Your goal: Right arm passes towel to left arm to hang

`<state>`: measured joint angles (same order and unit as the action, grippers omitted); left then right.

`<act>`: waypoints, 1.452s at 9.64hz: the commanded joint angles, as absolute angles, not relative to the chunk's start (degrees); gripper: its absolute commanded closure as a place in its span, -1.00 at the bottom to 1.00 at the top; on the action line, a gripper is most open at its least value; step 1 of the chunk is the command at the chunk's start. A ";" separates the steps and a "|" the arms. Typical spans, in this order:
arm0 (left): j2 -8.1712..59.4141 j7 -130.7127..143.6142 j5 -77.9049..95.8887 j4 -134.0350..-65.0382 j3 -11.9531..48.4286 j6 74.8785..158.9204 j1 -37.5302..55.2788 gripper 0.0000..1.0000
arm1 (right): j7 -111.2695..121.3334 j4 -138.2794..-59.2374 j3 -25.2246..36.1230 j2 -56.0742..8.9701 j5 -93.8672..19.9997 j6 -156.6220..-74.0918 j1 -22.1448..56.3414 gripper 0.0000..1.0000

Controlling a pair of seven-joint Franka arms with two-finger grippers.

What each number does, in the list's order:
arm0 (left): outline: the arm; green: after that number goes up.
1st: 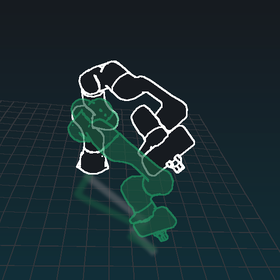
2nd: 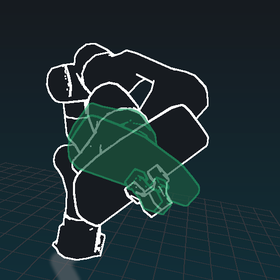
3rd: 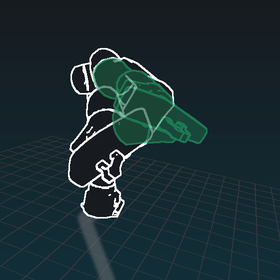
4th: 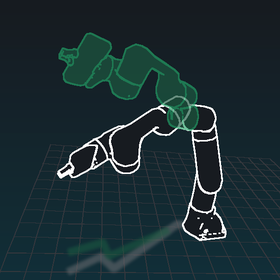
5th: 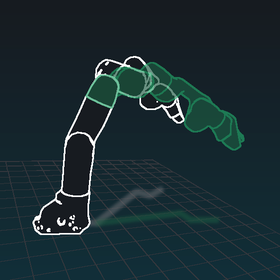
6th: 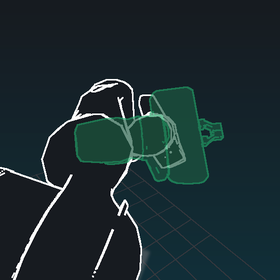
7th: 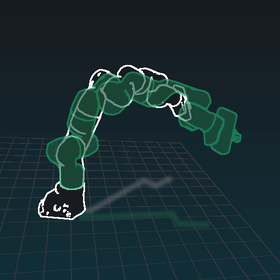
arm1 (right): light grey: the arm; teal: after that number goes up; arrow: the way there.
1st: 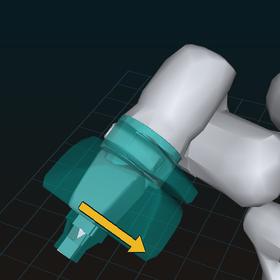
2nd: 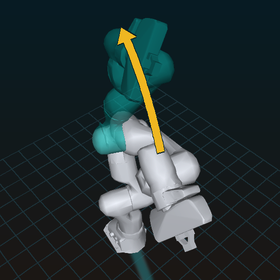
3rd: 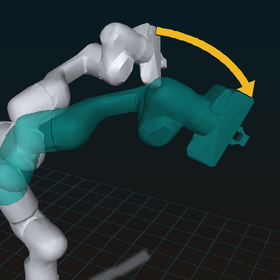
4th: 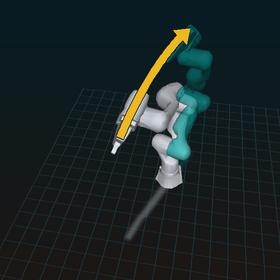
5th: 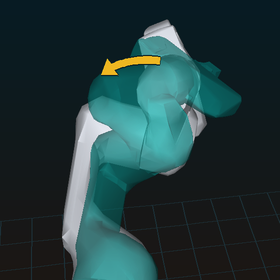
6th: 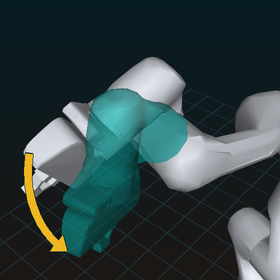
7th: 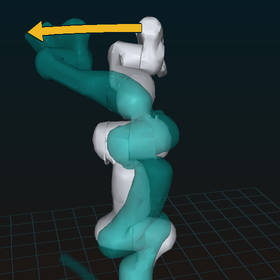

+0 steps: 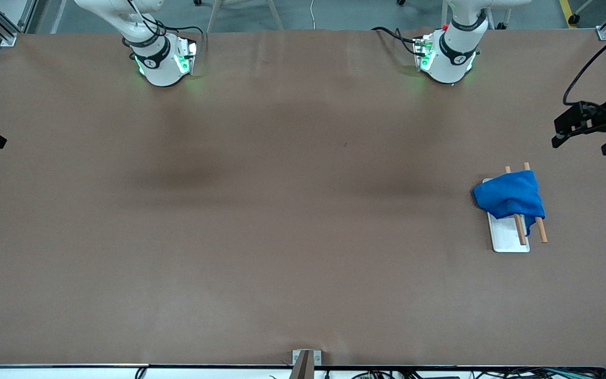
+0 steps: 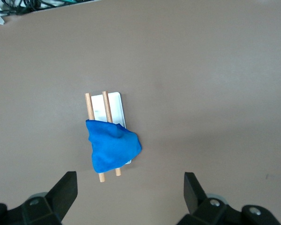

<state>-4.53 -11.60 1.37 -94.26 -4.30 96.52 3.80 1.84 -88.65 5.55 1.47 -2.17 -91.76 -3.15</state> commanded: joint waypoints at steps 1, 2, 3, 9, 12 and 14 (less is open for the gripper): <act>1.48 -11.07 0.09 -84.58 -4.39 86.88 4.04 -1.00 | 1.23 -88.95 5.01 2.02 -2.81 -91.76 -3.95 -1.00; 0.97 -10.64 0.17 -84.73 -4.31 85.97 3.69 -1.00 | 1.32 -88.95 5.01 2.02 -2.81 -91.76 -3.87 -1.00; 0.62 -8.98 0.09 -85.77 -3.87 86.04 3.34 -1.00 | 1.23 -88.95 5.01 2.02 -2.81 -91.76 -3.78 -1.00; -1.76 -2.90 -1.93 -89.74 -0.62 88.42 2.64 -1.00 | 0.62 -88.95 4.75 2.11 -2.72 -91.67 -4.83 -1.00; -1.67 -2.90 -1.85 -89.38 -0.61 88.33 2.64 -1.00 | 0.44 -89.03 3.60 2.11 -2.81 -91.58 -5.80 -1.00; -1.93 -2.73 -1.76 -89.38 -0.62 87.81 2.72 -1.00 | 0.35 -89.03 3.60 2.11 -2.81 -91.50 -5.71 -1.00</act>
